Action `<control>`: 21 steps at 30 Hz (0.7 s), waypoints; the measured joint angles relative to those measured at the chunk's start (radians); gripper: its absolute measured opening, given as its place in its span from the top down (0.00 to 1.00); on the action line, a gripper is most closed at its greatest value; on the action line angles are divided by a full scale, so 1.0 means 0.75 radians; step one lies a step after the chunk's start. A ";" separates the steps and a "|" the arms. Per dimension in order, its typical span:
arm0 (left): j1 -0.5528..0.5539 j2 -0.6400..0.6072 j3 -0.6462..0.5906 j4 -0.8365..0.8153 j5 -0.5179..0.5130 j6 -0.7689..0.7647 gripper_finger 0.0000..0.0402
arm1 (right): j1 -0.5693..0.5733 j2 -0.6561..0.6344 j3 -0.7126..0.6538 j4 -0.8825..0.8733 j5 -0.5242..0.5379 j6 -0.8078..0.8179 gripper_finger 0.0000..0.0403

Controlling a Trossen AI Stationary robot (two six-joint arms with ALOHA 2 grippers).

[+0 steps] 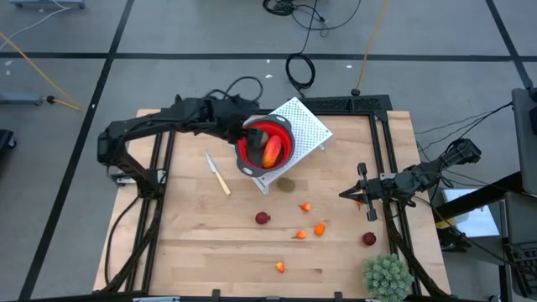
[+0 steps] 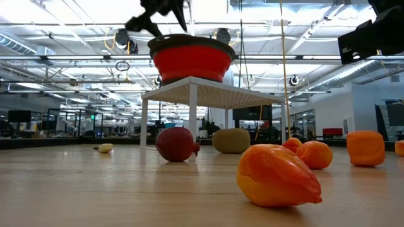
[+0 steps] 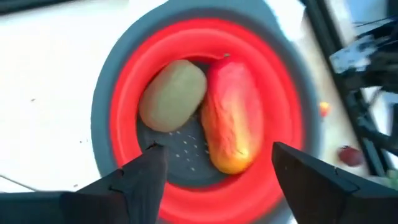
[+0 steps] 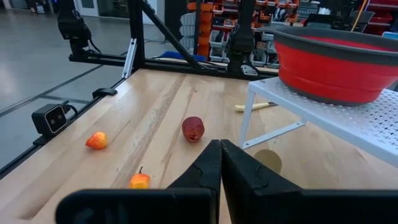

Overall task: Pick & Place Fruit
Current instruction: Put the peach into the red strainer bowl on the shelf

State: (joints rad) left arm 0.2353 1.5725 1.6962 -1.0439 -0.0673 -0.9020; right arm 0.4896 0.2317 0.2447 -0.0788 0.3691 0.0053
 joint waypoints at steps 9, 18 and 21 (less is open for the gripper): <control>-0.212 -0.141 0.002 -0.006 -0.233 -0.131 0.52 | 0.001 0.000 0.000 0.000 -0.009 0.026 0.99; -0.460 -0.147 0.002 -0.011 -0.415 -0.215 0.74 | 0.001 0.000 0.000 -0.001 -0.010 0.083 0.99; -0.529 -0.138 0.002 -0.010 -0.441 -0.169 0.79 | 0.002 0.000 0.000 -0.001 -0.011 0.113 0.99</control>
State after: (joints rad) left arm -0.1614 1.4693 1.6978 -1.0518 -0.3979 -1.0286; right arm 0.4908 0.2317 0.2447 -0.0792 0.3611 0.0900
